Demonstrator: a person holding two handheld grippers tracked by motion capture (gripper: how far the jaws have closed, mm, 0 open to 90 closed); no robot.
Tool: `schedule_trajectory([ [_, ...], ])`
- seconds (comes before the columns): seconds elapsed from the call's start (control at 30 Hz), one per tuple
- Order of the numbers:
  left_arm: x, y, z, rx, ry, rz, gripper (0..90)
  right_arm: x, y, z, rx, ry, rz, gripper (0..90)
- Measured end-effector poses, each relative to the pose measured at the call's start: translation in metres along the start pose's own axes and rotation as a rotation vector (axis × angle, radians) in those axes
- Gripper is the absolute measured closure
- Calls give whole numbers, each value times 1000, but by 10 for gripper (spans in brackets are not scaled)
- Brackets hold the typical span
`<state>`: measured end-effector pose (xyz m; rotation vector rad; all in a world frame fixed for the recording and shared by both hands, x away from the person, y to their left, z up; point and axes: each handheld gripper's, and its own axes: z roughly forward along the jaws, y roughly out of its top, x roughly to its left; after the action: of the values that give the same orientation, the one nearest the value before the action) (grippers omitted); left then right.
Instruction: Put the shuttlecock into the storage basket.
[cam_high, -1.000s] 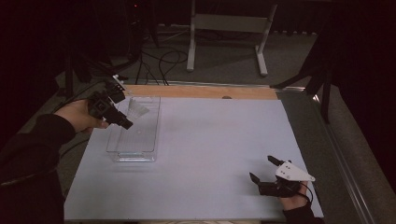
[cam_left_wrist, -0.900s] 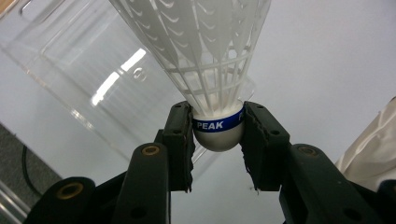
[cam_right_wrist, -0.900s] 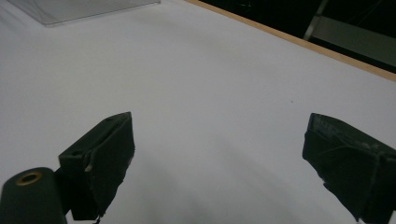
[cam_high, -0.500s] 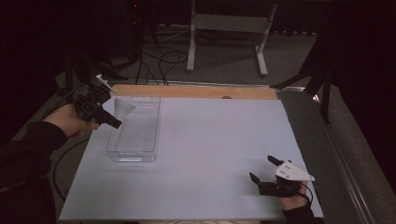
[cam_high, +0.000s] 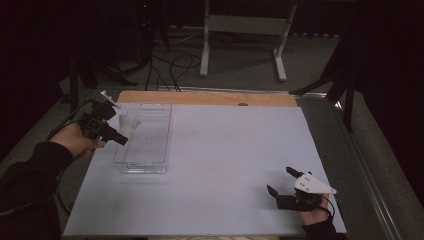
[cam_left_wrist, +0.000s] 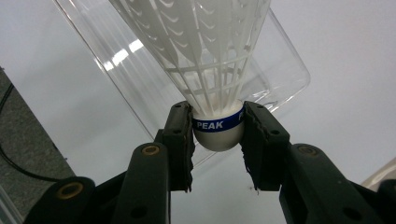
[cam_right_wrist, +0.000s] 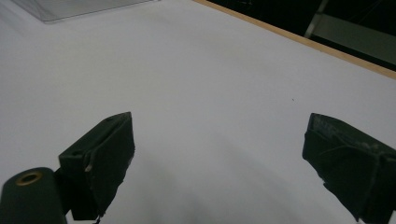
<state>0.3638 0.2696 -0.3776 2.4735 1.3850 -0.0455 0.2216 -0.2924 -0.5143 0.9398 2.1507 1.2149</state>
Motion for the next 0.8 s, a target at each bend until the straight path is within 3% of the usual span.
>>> schedule_trajectory([
  [0.33, 8, -11, 25, 20, -17, -10, 652, 0, 0, 1, 6, -2, 1, 93],
  [0.43, 9, -14, 29, 6, 72, -10, 652, 0, 0, 1, 6, -1, -1, 93],
  [0.47, 11, -15, 29, 6, 76, -16, 651, 0, 0, 1, 7, 0, -1, 93],
  [0.8, 5, -19, 44, 62, 66, 70, 650, 0, -1, 1, 11, 0, -2, 93],
])
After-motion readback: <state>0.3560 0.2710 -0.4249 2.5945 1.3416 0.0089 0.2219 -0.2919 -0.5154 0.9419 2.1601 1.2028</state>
